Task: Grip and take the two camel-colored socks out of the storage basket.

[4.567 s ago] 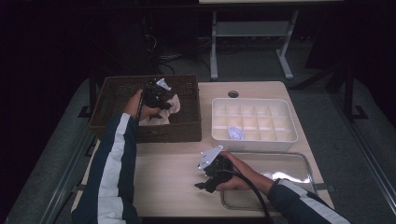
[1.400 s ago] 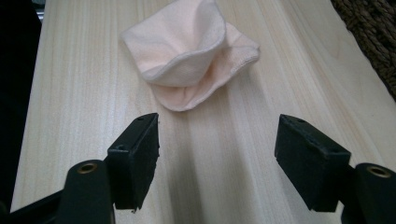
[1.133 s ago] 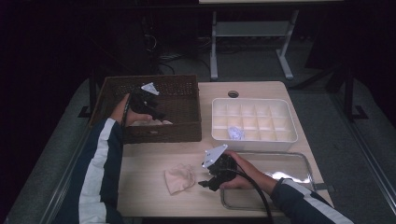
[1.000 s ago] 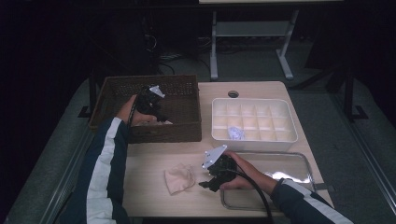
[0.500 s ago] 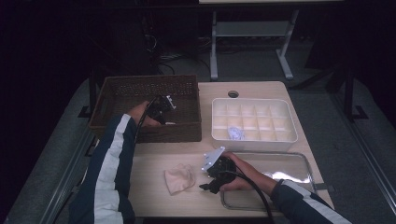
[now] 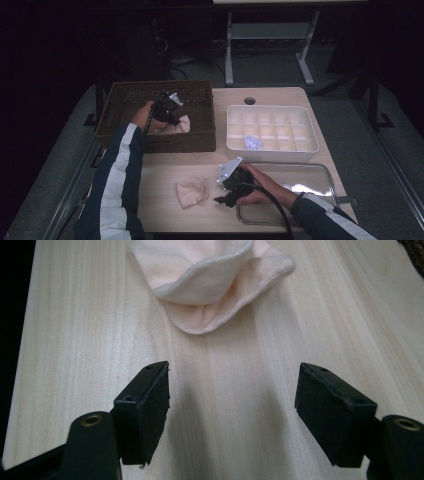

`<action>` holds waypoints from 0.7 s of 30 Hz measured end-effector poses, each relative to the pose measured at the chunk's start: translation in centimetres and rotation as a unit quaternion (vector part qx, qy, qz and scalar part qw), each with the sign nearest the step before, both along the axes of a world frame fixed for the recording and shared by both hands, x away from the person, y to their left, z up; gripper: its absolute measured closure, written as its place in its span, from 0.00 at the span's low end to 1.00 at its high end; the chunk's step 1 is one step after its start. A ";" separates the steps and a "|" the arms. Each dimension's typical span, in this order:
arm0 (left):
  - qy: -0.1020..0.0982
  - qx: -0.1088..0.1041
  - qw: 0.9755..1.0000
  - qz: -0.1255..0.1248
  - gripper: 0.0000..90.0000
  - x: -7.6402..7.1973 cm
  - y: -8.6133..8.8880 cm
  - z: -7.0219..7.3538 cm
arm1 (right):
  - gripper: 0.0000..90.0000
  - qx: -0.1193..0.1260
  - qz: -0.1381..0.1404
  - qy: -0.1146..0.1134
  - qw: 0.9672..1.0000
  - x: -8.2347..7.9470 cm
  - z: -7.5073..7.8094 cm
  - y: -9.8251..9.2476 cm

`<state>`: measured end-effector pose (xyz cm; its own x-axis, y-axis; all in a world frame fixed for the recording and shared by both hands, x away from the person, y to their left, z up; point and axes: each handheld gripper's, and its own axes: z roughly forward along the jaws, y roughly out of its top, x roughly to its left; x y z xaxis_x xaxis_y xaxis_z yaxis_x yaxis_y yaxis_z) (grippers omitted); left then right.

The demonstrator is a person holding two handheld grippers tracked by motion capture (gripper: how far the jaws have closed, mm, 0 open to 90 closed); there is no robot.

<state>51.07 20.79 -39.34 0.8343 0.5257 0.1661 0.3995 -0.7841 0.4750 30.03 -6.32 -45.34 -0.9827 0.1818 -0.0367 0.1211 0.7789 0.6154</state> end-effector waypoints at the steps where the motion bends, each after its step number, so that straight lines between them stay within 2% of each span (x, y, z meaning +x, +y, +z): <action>1: -0.001 -0.014 1.000 0.005 0.94 0.0 0.3 0.3 | 0.32 0.001 -0.001 -0.002 1.000 0.1 0.0 0.0; 3: -0.019 -0.027 0.999 0.020 0.94 -0.1 0.7 0.9 | 0.32 0.002 -0.001 -0.004 1.000 0.1 0.0 -0.1; 7: -0.045 -0.047 0.997 0.029 0.94 -0.2 1.0 1.9 | 0.32 0.006 -0.003 -0.005 1.000 0.0 0.1 -0.1; 8: -0.042 -0.058 0.997 0.028 0.94 -0.3 1.1 2.3 | 0.32 0.005 -0.004 -0.004 1.000 0.0 0.1 -0.1; 9: -0.043 -0.058 0.997 0.028 0.94 -0.4 1.0 2.4 | 0.32 0.006 -0.004 -0.004 1.000 0.0 0.2 -0.1; 12: -0.050 -0.047 0.997 0.030 0.94 -0.5 1.1 2.8 | 0.32 0.007 -0.004 -0.004 1.000 0.0 0.2 -0.1; 21: -0.069 -0.074 0.994 0.040 0.94 -1.5 2.2 4.8 | 0.32 0.014 -0.004 -0.009 1.000 0.0 0.4 -0.3</action>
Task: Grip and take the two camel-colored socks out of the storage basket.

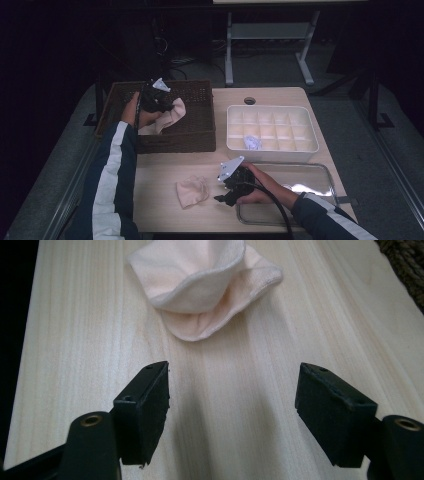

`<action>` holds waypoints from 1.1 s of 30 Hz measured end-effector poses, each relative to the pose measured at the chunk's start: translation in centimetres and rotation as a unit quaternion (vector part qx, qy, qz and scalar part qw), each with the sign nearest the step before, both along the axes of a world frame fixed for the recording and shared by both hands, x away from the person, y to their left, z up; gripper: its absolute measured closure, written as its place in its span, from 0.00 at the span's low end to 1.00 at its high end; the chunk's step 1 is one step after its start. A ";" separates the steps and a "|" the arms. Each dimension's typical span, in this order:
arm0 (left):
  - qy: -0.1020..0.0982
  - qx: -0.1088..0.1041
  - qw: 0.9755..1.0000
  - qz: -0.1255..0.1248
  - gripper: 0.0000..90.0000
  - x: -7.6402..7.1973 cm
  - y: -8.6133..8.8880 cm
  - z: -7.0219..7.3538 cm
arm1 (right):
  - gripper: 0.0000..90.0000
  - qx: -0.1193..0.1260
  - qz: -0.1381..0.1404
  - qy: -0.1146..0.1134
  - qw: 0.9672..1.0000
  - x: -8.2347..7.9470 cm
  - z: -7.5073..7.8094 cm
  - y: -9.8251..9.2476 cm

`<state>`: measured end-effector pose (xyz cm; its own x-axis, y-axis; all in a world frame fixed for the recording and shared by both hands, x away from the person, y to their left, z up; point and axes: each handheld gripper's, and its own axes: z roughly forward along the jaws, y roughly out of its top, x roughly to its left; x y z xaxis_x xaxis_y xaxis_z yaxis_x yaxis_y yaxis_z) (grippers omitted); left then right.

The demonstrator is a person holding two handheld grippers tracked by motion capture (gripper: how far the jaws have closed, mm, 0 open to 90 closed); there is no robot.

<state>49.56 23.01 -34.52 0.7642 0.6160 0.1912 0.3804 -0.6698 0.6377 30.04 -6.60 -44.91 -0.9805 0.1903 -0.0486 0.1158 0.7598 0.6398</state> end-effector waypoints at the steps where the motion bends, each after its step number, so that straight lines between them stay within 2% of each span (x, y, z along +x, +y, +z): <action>1: -0.005 -0.001 1.000 0.003 0.94 -0.2 0.1 0.3 | 0.32 0.002 0.000 -0.001 1.000 0.0 0.1 0.0; 3: -0.009 -0.012 1.000 0.005 0.94 -0.8 0.2 0.9 | 0.32 0.006 -0.001 -0.006 1.000 0.1 0.2 -0.1; 5: -0.020 -0.011 1.000 0.002 0.94 -1.3 0.2 1.3 | 0.32 0.008 -0.010 -0.002 1.000 0.1 0.4 -0.1; 10: -0.046 -0.041 0.998 -0.006 0.94 -3.4 0.3 3.4 | 0.33 0.019 -0.020 -0.004 1.000 0.2 0.7 -0.4; 15: -0.074 -0.057 0.995 -0.024 0.94 -6.5 -0.1 5.9 | 0.33 0.026 -0.026 -0.009 0.999 0.4 1.0 -0.6; 18: -0.086 -0.079 0.992 -0.044 0.94 -9.0 0.0 7.0 | 0.34 0.033 -0.028 -0.015 0.999 0.4 1.3 -0.7; 19: -0.091 -0.076 0.992 -0.049 0.94 -9.9 0.0 7.1 | 0.38 0.036 -0.035 -0.005 0.999 0.3 1.5 -0.7; 20: -0.095 -0.078 0.991 -0.053 0.94 -10.6 0.0 7.1 | 0.40 0.038 -0.026 -0.010 0.999 0.5 1.5 -0.7; 22: -0.096 -0.086 0.990 -0.064 0.94 -12.2 0.0 7.0 | 0.42 0.044 -0.039 0.006 0.998 0.2 1.6 -0.6; 24: -0.101 -0.085 0.989 -0.074 0.94 -13.7 -0.1 6.4 | 0.43 0.044 -0.034 0.000 0.998 0.2 1.7 -0.6; 25: -0.098 -0.088 0.988 -0.080 0.94 -14.4 -0.1 6.1 | 0.44 0.045 -0.037 0.003 0.998 0.1 1.7 -0.5; 26: -0.096 -0.087 0.988 -0.084 0.94 -15.1 -0.2 5.6 | 0.45 0.045 -0.033 -0.004 0.998 0.2 1.7 -0.5; 27: -0.098 -0.081 0.988 -0.087 0.94 -15.6 -0.3 5.3 | 0.48 0.045 -0.027 -0.012 0.999 0.3 1.7 -0.5; 28: -0.101 -0.062 0.989 -0.090 0.94 -16.3 -0.4 4.8 | 0.51 0.046 -0.037 0.000 0.998 0.1 1.8 -0.4; 29: -0.105 -0.050 0.989 -0.089 0.94 -16.8 -0.4 4.5 | 0.54 0.044 -0.031 -0.005 0.999 0.2 1.8 -0.4; 31: -0.096 -0.059 0.990 -0.085 0.94 -17.3 0.0 3.5 | 0.56 0.034 -0.040 -0.013 0.999 0.2 1.8 -0.2; 33: -0.088 -0.058 0.991 -0.079 0.94 -17.7 0.4 2.2 | 0.62 0.037 -0.041 -0.007 0.998 0.3 1.7 -0.2</action>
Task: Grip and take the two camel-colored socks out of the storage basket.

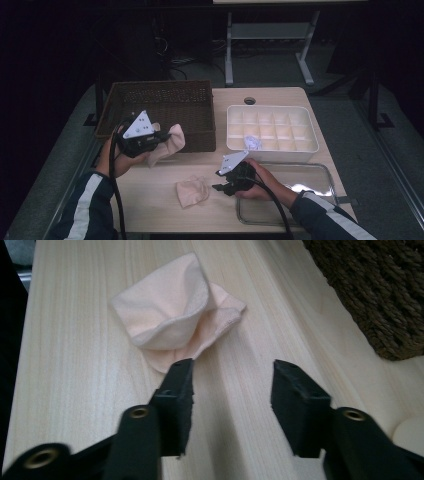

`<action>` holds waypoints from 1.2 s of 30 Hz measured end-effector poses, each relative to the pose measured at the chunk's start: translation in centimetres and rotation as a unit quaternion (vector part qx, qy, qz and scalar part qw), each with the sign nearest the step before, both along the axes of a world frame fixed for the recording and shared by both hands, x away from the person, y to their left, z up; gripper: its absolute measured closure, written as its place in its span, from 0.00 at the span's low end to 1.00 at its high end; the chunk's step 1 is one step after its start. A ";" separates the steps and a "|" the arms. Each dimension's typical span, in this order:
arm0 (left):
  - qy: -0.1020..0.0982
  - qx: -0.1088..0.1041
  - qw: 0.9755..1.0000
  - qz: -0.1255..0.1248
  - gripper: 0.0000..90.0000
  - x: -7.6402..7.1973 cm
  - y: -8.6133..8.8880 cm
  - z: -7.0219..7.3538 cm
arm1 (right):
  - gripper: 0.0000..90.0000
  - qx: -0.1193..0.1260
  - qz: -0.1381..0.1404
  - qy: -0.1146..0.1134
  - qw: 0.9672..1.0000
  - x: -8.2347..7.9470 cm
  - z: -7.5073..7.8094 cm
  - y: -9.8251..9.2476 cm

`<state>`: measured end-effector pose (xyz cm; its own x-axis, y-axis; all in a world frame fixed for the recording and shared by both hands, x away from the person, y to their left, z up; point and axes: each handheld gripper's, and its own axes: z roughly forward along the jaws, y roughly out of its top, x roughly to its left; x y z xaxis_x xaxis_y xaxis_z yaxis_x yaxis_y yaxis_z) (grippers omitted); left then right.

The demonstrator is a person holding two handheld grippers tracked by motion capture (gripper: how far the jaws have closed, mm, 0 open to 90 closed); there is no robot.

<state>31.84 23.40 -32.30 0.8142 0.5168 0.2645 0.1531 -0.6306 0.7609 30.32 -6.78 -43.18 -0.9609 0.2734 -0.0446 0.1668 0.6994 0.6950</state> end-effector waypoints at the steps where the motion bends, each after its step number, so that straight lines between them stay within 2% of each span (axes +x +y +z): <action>1: 0.006 0.005 1.000 0.003 0.93 -0.2 0.1 -0.7 | 0.65 0.001 0.004 -0.003 1.000 0.0 0.0 0.0; 2: 0.012 0.005 1.000 0.003 0.93 -0.2 0.3 -1.3 | 0.73 0.002 0.007 -0.003 1.000 -0.2 0.1 0.1; 3: 0.021 0.008 1.000 0.004 0.93 -0.3 0.4 -2.0 | 0.74 0.003 0.016 -0.006 1.000 -0.2 0.2 0.1; 4: 0.027 0.002 1.000 0.006 0.93 -0.4 0.6 -2.9 | 0.76 0.004 0.029 -0.015 0.999 -0.3 0.3 0.1; 5: 0.033 0.001 0.999 0.007 0.93 -0.3 0.7 -3.8 | 0.78 0.002 0.031 -0.022 0.999 -0.4 0.4 0.1; 9: 0.061 0.004 0.998 0.011 0.93 -0.1 0.6 -6.7 | 0.78 0.007 0.038 -0.029 0.999 -0.7 0.4 0.6; 12: 0.077 0.012 0.997 0.017 0.92 0.2 0.5 -8.4 | 0.78 0.017 0.041 -0.022 0.999 -0.8 0.4 0.9; 14: 0.086 0.019 0.996 0.028 0.87 0.5 0.5 -9.4 | 0.77 0.021 0.045 -0.025 0.998 -0.7 0.4 1.2; 16: 0.085 0.010 0.995 0.051 0.71 0.8 0.6 -9.7 | 0.76 0.017 0.047 -0.026 0.998 -0.6 0.2 1.6; 17: 0.075 -0.004 0.994 0.075 0.59 0.8 0.7 -9.5 | 0.75 0.017 0.045 -0.022 0.999 -0.6 0.1 1.7; 18: 0.072 -0.015 0.994 0.086 0.50 0.8 1.0 -9.2 | 0.75 0.012 0.047 -0.022 0.999 -0.5 -0.1 1.8; 20: 0.061 -0.029 0.993 0.093 0.37 0.5 1.3 -8.4 | 0.75 0.006 0.043 -0.017 0.999 -0.2 -0.4 1.8; 22: 0.049 -0.043 0.994 0.084 0.36 -0.2 1.5 -7.4 | 0.74 0.007 0.041 -0.014 0.999 0.1 -0.5 1.6; 24: 0.053 -0.055 0.995 0.071 0.37 -1.0 1.5 -6.9 | 0.73 0.006 0.032 -0.011 0.999 0.1 -0.4 1.5; 25: 0.065 -0.049 0.995 0.059 0.38 -1.7 1.2 -6.9 | 0.71 0.008 0.031 -0.014 0.999 0.1 -0.3 1.4; 26: 0.069 -0.039 0.995 0.052 0.39 -2.1 0.8 -7.0 | 0.71 0.011 0.028 -0.015 0.999 0.2 -0.3 1.4; 27: 0.071 -0.022 0.996 0.044 0.40 -3.0 0.1 -7.5 | 0.71 0.013 0.027 -0.016 0.999 0.2 -0.2 1.3; 28: 0.080 -0.015 0.996 0.036 0.45 -3.5 -0.3 -7.9 | 0.72 0.020 0.026 -0.016 0.999 0.1 -0.2 1.3; 29: 0.096 -0.004 0.995 0.020 0.49 -4.3 -0.9 -8.6 | 0.72 0.022 0.026 -0.020 0.999 0.1 -0.1 1.3; 31: 0.119 0.004 0.993 -0.011 0.56 -5.3 -2.0 -9.8 | 0.74 0.028 0.019 -0.023 0.999 0.0 0.1 1.5; 32: 0.127 0.011 0.992 -0.019 0.58 -5.7 -2.5 -10.4 | 0.74 0.025 0.024 -0.031 0.999 0.1 0.2 1.5; 34: 0.147 0.028 0.988 -0.023 0.57 -5.9 -3.4 -11.6 | 0.70 0.030 0.010 -0.017 0.999 -0.2 0.2 1.8; 35: 0.148 0.052 0.987 -0.019 0.54 -5.8 -3.9 -12.3 | 0.68 0.029 0.010 -0.019 0.999 -0.2 0.1 1.9; 36: 0.148 0.065 0.987 -0.016 0.53 -5.7 -4.2 -13.0 | 0.67 0.027 0.009 -0.023 0.999 -0.1 0.0 2.0</action>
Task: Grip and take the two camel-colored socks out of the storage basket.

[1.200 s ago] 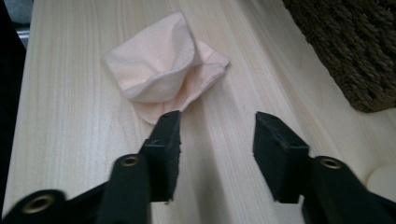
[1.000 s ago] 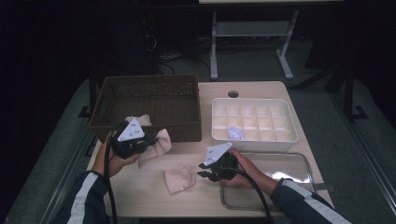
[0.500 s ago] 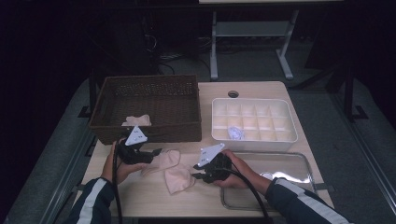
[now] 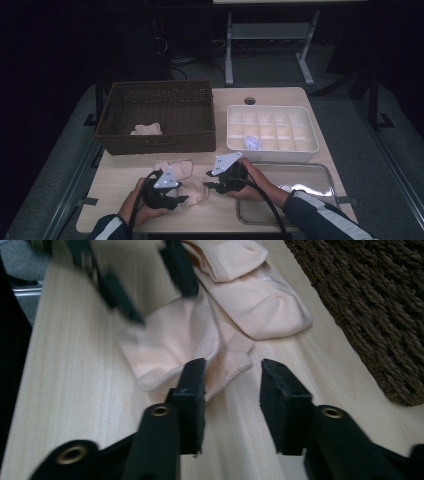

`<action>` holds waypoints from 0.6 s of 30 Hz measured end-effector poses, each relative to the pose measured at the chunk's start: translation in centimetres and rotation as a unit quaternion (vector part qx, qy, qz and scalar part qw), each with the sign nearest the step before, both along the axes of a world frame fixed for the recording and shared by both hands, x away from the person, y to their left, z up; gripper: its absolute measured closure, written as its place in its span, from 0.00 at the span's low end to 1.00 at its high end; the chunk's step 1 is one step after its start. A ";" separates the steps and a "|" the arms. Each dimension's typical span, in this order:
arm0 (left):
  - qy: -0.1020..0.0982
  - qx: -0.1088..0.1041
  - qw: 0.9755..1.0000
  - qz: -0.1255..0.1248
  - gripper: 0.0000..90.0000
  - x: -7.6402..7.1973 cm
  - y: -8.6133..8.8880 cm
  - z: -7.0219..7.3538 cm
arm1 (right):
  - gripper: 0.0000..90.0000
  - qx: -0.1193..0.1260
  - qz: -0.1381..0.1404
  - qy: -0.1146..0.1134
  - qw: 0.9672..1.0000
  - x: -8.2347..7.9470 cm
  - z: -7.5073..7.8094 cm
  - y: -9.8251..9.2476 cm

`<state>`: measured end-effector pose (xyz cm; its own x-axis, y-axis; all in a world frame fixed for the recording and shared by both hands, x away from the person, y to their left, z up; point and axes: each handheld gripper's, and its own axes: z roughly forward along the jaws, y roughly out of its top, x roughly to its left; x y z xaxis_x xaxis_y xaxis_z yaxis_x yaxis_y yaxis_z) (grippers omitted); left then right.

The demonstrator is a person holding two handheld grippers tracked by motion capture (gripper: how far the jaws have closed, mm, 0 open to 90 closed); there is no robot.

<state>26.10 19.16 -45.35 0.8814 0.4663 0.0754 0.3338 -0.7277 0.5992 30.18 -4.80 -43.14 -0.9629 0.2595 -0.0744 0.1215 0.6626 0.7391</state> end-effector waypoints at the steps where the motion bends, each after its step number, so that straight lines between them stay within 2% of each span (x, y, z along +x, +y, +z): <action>1: 0.005 -0.020 1.000 -0.005 0.55 0.2 0.1 0.0 | 0.67 -0.002 0.002 -0.002 1.000 0.1 -0.1 0.0; 3: 0.011 -0.028 1.000 -0.006 0.58 0.7 0.0 -0.1 | 0.67 -0.002 -0.001 0.001 1.000 0.1 -0.1 -0.2; 5: 0.018 -0.041 0.999 -0.022 0.61 1.1 -0.1 -0.4 | 0.67 0.000 -0.003 0.002 1.000 0.3 -0.1 -0.3; 7: 0.015 -0.046 0.998 -0.034 0.61 1.5 -0.4 -0.5 | 0.67 -0.002 -0.007 -0.002 1.000 0.4 0.0 -0.6; 8: 0.013 -0.043 0.998 -0.041 0.61 1.6 -0.6 -0.5 | 0.66 0.000 -0.010 0.001 1.000 0.5 0.0 -0.8; 9: 0.013 -0.045 0.998 -0.048 0.61 1.9 -1.0 -0.6 | 0.66 -0.002 -0.004 -0.009 1.000 0.8 -0.1 -1.0; 10: 0.015 -0.047 0.997 -0.052 0.61 2.1 -1.2 -0.6 | 0.66 -0.005 -0.015 0.001 1.000 0.7 0.0 -1.1; 11: 0.012 -0.045 0.997 -0.061 0.61 2.4 -1.5 -0.6 | 0.66 -0.007 -0.015 -0.001 1.000 0.9 -0.1 -1.2; 12: 0.010 -0.043 0.997 -0.067 0.61 2.7 -1.7 -0.6 | 0.66 -0.011 -0.024 0.010 1.000 0.9 -0.2 -1.3; 13: 0.007 -0.037 0.997 -0.070 0.61 2.9 -2.0 -0.5 | 0.66 -0.019 -0.023 0.005 1.000 1.2 -0.3 -1.4; 14: 0.003 -0.032 0.997 -0.066 0.57 3.0 -2.2 -0.4 | 0.66 -0.028 -0.032 0.017 0.999 1.2 -0.5 -1.5; 15: -0.004 -0.027 0.998 -0.059 0.53 3.0 -2.5 -0.3 | 0.66 -0.036 -0.031 0.010 0.999 1.3 -0.6 -1.6; 18: -0.002 -0.064 0.996 -0.063 0.50 2.3 -2.7 0.8 | 0.67 -0.050 -0.041 0.018 0.998 1.7 -0.9 -1.8</action>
<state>28.40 16.50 -44.60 0.9335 0.3576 0.0264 0.2415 -0.6814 0.6910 31.90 -6.64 -44.03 -0.9408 0.3314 -0.0704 0.2036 0.7190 0.6645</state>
